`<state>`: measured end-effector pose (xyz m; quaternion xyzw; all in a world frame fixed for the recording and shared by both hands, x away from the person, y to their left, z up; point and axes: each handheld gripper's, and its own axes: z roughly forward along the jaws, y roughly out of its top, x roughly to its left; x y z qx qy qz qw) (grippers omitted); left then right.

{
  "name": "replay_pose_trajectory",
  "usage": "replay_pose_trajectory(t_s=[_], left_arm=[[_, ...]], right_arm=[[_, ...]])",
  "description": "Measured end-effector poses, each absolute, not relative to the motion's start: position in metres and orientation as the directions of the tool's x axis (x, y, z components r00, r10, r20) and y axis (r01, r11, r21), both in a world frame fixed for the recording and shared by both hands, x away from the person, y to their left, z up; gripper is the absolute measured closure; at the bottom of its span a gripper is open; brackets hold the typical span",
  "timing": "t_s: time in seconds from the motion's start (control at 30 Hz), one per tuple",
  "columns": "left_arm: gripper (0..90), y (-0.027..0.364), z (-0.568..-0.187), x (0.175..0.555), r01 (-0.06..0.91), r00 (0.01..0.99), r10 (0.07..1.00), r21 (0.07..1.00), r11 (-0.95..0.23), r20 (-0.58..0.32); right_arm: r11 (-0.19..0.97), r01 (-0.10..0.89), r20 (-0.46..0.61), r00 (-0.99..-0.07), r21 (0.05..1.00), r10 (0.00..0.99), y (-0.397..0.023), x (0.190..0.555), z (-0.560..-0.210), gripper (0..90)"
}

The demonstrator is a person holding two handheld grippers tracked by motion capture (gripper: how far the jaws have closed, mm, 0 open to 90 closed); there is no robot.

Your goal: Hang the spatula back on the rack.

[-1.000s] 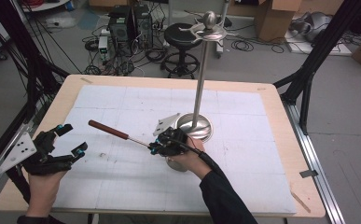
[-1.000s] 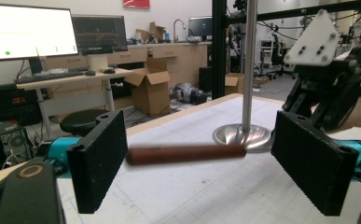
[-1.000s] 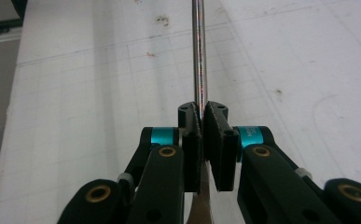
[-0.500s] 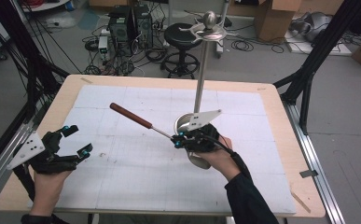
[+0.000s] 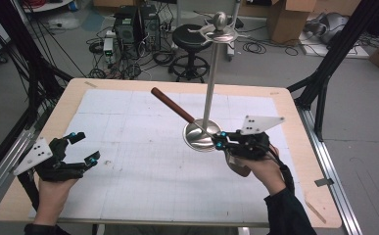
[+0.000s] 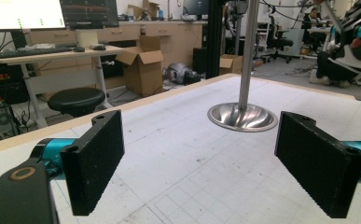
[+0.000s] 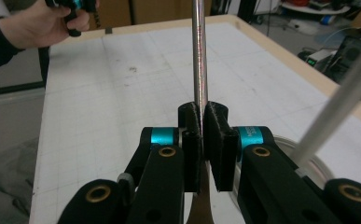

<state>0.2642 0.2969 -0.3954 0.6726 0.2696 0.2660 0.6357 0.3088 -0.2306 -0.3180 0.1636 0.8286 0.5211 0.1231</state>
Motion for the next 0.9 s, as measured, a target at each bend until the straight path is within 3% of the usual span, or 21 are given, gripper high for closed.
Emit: replay_pose_trajectory(t_s=[0.5,0.9], left_arm=[[16.3,0.292,-0.400,0.268,0.037,0.717,0.697,0.998,-0.060,0.016],[16.3,0.288,-0.401,0.270,0.043,0.720,0.693,0.997,-0.069,0.017]], right_arm=[[0.312,0.111,-0.054,-0.879,0.944,0.473,-0.309,0.286,-0.293,85.4],[0.260,0.077,-0.071,-0.854,0.963,0.515,-0.346,0.270,-0.276,85.3]])
